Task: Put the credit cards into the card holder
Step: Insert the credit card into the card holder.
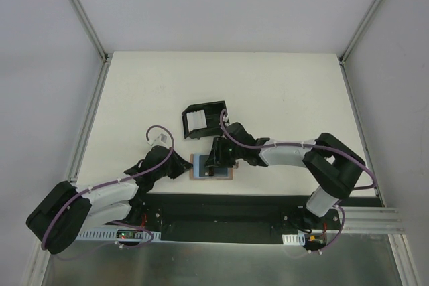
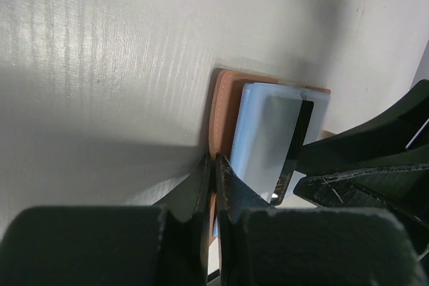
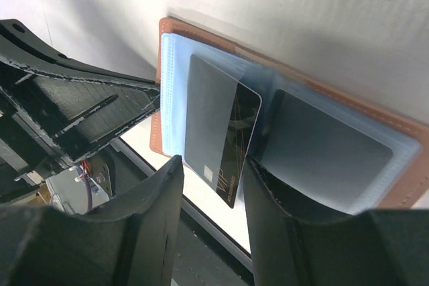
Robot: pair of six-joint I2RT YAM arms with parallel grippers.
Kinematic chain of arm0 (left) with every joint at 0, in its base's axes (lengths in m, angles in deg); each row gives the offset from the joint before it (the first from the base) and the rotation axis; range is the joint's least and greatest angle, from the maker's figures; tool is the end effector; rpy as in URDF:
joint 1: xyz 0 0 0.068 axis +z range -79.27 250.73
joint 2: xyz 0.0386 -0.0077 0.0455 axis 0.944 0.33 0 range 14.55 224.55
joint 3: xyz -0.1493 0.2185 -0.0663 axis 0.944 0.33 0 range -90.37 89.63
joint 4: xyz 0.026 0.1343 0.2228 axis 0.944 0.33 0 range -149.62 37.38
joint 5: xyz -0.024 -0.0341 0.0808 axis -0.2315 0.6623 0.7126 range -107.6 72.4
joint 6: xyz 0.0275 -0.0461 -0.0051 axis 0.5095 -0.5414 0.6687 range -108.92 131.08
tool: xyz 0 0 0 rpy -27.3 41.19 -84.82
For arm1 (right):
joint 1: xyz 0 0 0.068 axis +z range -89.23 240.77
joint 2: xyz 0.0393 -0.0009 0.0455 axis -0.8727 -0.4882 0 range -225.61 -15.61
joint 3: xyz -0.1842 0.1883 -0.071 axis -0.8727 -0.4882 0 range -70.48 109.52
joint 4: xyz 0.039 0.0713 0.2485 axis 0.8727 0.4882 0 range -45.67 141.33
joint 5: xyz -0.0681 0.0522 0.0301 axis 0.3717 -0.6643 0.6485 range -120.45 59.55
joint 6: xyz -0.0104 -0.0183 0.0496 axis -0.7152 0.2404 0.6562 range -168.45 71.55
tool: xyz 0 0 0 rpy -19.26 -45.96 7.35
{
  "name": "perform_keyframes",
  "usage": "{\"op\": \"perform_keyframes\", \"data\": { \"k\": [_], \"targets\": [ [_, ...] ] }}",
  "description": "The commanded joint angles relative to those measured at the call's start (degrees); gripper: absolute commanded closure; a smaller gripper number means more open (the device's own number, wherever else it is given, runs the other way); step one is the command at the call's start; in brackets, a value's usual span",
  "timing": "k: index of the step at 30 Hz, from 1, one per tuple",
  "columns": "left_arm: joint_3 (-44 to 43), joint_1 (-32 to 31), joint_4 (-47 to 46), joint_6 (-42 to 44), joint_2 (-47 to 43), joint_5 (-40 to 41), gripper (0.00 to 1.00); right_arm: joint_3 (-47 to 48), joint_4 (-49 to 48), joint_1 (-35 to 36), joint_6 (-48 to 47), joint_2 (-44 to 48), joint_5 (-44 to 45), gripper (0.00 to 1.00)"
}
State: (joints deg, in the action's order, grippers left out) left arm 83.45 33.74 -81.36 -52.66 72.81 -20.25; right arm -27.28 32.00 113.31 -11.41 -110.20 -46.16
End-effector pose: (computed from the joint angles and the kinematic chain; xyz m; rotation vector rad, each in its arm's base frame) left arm 0.1376 -0.1057 0.1263 -0.5024 2.2450 -1.0495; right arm 0.1901 0.2638 0.1545 -0.4957 2.4347 1.0747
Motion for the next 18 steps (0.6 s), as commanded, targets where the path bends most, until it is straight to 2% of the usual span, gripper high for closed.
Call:
{"op": "perform_keyframes", "data": {
  "k": [1,10,18],
  "targets": [
    [2.04,0.61,6.35,0.82,-0.25,0.11,1.0,6.09,6.7,1.87,-0.65,-1.21,1.46,0.57],
    [2.66,0.61,6.44,0.29,-1.31,0.28,1.0,10.67,10.48,3.36,0.06,-4.38,0.76,0.55],
    [3.19,0.61,7.5,0.11,-3.41,1.25,1.0,10.33,16.38,3.28,-0.65,-2.71,2.79,0.54]
  ]
}}
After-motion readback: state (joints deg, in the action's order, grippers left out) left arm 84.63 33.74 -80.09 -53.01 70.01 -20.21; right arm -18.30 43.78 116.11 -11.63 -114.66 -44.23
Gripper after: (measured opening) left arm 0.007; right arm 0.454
